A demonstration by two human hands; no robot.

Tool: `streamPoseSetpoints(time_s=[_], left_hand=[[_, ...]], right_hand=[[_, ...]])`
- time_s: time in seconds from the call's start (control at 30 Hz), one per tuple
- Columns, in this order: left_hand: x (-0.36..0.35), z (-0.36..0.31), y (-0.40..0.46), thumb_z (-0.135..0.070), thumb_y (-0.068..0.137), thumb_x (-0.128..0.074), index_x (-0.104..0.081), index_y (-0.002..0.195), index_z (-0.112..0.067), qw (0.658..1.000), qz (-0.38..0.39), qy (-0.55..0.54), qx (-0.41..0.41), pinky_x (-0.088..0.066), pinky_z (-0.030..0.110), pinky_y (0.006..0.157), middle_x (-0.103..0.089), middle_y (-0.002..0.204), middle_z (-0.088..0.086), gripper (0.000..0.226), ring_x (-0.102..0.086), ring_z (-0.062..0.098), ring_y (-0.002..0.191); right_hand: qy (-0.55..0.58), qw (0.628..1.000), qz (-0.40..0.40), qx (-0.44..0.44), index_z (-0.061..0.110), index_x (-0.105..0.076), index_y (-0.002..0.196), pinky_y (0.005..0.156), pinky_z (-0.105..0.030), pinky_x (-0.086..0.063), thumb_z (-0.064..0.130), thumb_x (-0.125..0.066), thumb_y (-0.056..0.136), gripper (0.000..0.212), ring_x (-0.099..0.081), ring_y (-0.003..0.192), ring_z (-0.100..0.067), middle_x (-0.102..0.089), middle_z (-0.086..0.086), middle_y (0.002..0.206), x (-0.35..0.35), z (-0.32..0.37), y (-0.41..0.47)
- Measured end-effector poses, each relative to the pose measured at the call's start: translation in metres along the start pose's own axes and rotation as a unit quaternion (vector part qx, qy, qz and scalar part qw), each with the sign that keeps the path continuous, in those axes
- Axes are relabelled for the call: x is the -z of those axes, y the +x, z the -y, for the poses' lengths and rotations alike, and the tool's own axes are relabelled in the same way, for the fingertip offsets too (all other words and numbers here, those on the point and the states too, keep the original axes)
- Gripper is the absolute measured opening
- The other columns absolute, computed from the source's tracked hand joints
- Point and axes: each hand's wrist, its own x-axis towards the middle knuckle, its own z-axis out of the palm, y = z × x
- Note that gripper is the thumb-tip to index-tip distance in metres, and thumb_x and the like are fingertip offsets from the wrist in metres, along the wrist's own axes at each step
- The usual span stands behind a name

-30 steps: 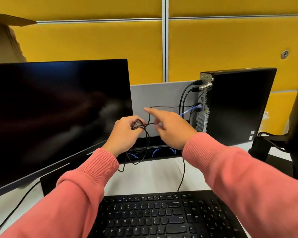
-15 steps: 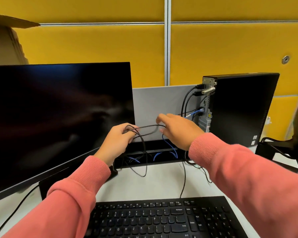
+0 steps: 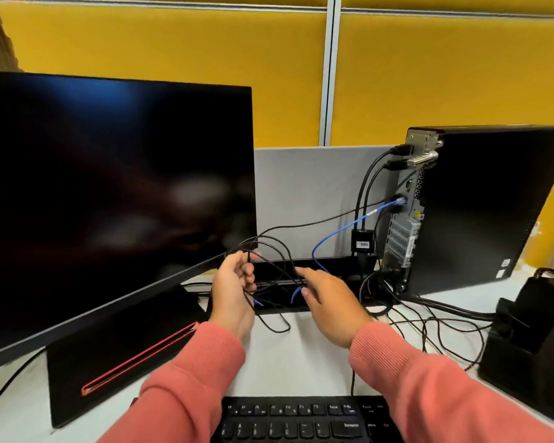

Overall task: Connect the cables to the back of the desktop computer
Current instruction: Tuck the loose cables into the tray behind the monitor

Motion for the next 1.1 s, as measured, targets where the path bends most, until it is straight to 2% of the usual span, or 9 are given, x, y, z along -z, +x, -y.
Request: streamPoseSetpoints(time_s=[0.17,0.3,0.4,0.5,0.57,0.73,0.83,0.93,1.1], left_hand=[[-0.011,0.027,0.019,-0.02,0.1,-0.041,-0.061,0.078,-0.014,0.993,-0.013,-0.109,0.035,-0.032,0.026,0.061,-0.054,0.065,-0.003,0.03,-0.045,0.009,0.057],[-0.012,0.049,0.033,-0.018,0.099,-0.039,-0.061,0.08,-0.015,0.992,0.029,-0.114,0.044,-0.032,0.028,0.063,-0.062,0.073,-0.002,0.029,-0.047,0.01,0.061],[-0.004,0.059,0.042,-0.034,0.087,-0.048,-0.068,0.07,-0.022,0.989,0.058,0.131,0.025,-0.036,0.034,0.073,-0.066,0.073,-0.003,0.028,-0.053,0.014,0.071],[0.004,0.063,0.049,-0.042,0.096,-0.045,-0.069,0.079,-0.028,0.898,0.094,0.431,-0.014,-0.042,0.037,0.084,-0.066,0.098,-0.001,0.033,-0.061,0.017,0.093],[0.006,0.059,0.046,-0.038,0.105,-0.04,-0.069,0.092,-0.03,0.865,0.128,0.484,-0.022,-0.04,0.036,0.089,-0.055,0.113,-0.002,0.033,-0.058,0.012,0.101],[0.006,0.054,0.036,-0.039,0.11,-0.038,-0.066,0.106,-0.021,0.832,0.194,0.519,-0.032,-0.038,0.022,0.082,-0.048,0.115,-0.006,0.034,-0.052,0.0,0.101],[0.008,0.054,0.036,-0.041,0.11,-0.038,-0.059,0.096,-0.018,0.798,0.185,0.568,-0.073,-0.045,0.034,0.083,-0.051,0.104,-0.003,0.034,-0.054,0.009,0.09],[0.01,0.056,0.038,-0.04,0.109,-0.039,-0.054,0.087,-0.02,0.771,0.193,0.6,-0.093,-0.048,0.042,0.079,-0.059,0.09,-0.002,0.034,-0.057,0.018,0.082],[0.005,0.057,0.036,-0.038,0.109,-0.043,-0.059,0.086,-0.019,0.751,0.183,0.628,-0.086,-0.046,0.038,0.073,-0.06,0.091,-0.001,0.033,-0.059,0.02,0.086]], right_hand=[[-0.133,0.991,-0.019,0.016,0.033,-0.047,0.147,0.097,-0.038,-0.039,0.024,-0.044,0.106,0.041,-0.043,0.113,-0.021,-0.047,0.006,0.121,-0.009,-0.012,0.006],[-0.197,0.98,-0.02,-0.011,0.022,-0.062,0.115,0.076,-0.035,-0.044,0.03,-0.044,0.106,0.022,-0.051,0.101,-0.022,-0.047,0.005,0.109,-0.009,-0.027,0.016],[-0.203,0.977,0.011,-0.057,0.017,-0.062,0.104,0.068,-0.035,-0.044,0.026,-0.048,0.105,0.018,-0.059,0.095,-0.026,-0.041,0.004,0.103,-0.012,-0.036,0.023],[-0.2,0.974,0.024,-0.1,0.015,-0.063,0.099,0.069,-0.035,-0.043,0.015,-0.054,0.099,0.008,-0.063,0.09,-0.029,-0.045,0.002,0.103,-0.016,-0.041,0.029],[-0.18,0.977,0.012,-0.116,0.015,-0.063,0.1,0.071,-0.036,-0.047,0.008,-0.054,0.096,0.012,-0.061,0.089,-0.029,-0.05,0.0,0.105,-0.015,-0.041,0.031],[-0.121,0.981,0.019,-0.149,0.015,-0.057,0.119,0.079,-0.039,-0.054,0.003,-0.051,0.093,0.029,-0.063,0.099,-0.032,-0.063,-0.008,0.114,-0.014,-0.039,0.035],[-0.022,0.987,0.031,-0.157,0.032,-0.036,0.142,0.084,-0.042,-0.055,0.006,-0.055,0.087,0.064,-0.063,0.097,-0.03,-0.064,-0.007,0.11,-0.016,-0.043,0.033],[0.075,0.988,0.028,-0.129,0.046,-0.021,0.149,0.095,-0.045,-0.053,0.019,-0.06,0.076,0.087,-0.06,0.109,-0.023,-0.065,-0.001,0.117,-0.012,-0.047,0.027],[0.042,0.995,0.032,-0.086,0.037,-0.027,0.153,0.107,-0.04,-0.047,0.031,-0.069,0.089,0.076,-0.05,0.132,-0.014,-0.045,0.012,0.148,-0.009,-0.053,0.013]])
